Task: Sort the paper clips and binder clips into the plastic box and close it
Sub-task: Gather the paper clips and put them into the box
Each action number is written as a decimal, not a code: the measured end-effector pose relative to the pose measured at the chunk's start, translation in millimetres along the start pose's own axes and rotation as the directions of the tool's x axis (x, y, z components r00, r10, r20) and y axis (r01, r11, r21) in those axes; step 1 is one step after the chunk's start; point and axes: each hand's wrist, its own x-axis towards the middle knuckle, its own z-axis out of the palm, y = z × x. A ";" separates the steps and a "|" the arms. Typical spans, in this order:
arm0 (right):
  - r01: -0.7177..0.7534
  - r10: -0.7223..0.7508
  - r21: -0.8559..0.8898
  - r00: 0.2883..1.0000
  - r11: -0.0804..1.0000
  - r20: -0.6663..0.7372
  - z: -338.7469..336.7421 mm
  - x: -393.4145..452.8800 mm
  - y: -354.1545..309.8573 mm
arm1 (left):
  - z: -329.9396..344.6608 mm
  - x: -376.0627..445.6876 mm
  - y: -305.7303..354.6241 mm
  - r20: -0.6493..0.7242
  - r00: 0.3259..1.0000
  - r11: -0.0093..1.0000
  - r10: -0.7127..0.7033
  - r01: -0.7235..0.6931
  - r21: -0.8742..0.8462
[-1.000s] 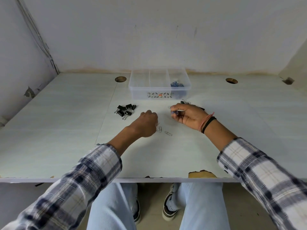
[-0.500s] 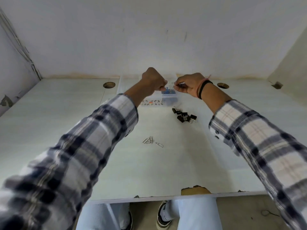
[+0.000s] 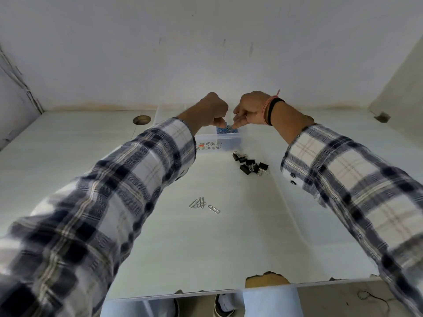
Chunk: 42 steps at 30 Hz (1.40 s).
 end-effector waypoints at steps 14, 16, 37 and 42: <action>0.408 -0.103 -0.655 0.886 0.635 0.452 59.1 -106.9 106.4 | -27.2 -148.1 -103.2 0.431 0.900 0.750 0.062 -0.327 0.575; 0.451 -0.139 -0.691 0.878 0.565 0.459 67.9 -111.9 122.9 | -26.2 -154.3 -124.8 0.449 0.888 0.656 0.101 -0.399 0.641; 0.495 -0.294 -0.597 0.865 0.631 0.406 94.5 -120.4 140.0 | -26.8 -141.3 -162.4 0.436 0.841 0.601 0.321 -0.537 0.592; 0.513 -0.251 -0.696 0.857 0.502 0.451 101.4 -120.3 136.4 | -35.0 -143.6 -167.8 0.371 0.876 0.643 0.309 -0.480 0.597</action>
